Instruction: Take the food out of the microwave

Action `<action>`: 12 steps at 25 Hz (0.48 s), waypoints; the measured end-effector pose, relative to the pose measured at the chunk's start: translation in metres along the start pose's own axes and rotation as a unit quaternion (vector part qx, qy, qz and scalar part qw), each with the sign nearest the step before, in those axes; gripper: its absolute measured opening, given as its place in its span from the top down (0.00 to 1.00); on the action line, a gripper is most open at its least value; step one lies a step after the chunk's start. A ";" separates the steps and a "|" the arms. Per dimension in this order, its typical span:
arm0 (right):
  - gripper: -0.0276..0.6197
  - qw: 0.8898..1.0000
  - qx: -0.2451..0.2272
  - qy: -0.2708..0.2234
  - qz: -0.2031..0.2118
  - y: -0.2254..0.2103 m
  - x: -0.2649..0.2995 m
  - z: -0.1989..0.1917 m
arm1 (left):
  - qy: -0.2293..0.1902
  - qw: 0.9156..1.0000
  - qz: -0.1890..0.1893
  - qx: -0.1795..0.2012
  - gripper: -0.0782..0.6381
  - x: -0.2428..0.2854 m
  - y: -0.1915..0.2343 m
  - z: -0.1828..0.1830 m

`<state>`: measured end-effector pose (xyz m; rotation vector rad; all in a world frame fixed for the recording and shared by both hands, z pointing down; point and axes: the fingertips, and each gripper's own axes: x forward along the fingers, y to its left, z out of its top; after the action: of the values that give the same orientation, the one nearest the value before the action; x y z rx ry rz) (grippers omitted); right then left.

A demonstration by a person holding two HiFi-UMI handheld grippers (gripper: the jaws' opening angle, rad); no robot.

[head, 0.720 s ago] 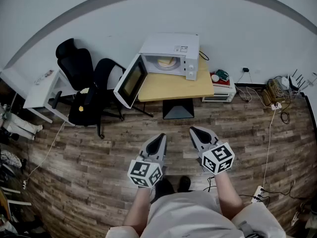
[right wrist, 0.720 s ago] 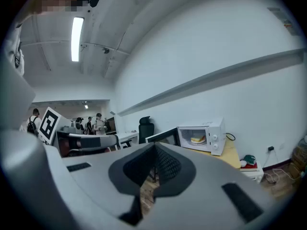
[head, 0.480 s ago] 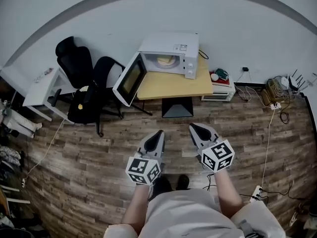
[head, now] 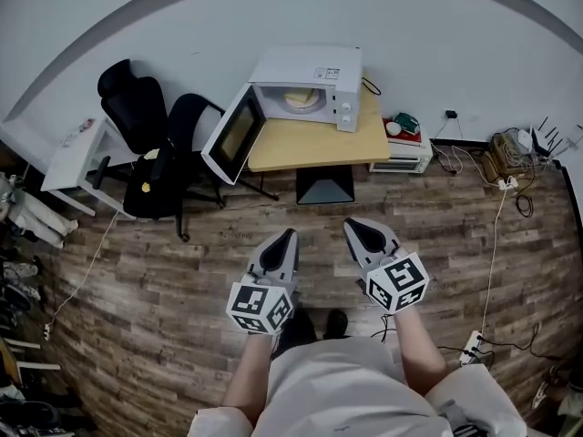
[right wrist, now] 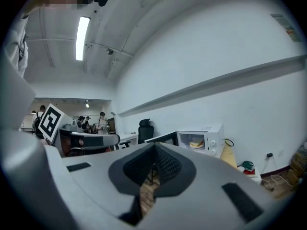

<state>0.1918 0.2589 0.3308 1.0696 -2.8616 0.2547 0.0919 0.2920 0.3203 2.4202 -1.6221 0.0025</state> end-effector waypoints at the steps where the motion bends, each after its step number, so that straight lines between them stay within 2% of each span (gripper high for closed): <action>1: 0.96 1.000 0.001 0.001 -0.001 -0.001 0.000 -0.001 | 0.003 1.000 -0.002 0.000 0.87 0.001 0.000 -0.001; 12: 0.93 1.000 -0.001 0.023 -0.006 -0.013 0.037 -0.009 | 0.006 1.000 -0.014 -0.004 0.87 0.029 0.034 -0.002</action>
<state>0.1724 0.2266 0.3466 1.0655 -2.8132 0.2728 0.0726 0.2535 0.3320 2.4305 -1.5804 0.0064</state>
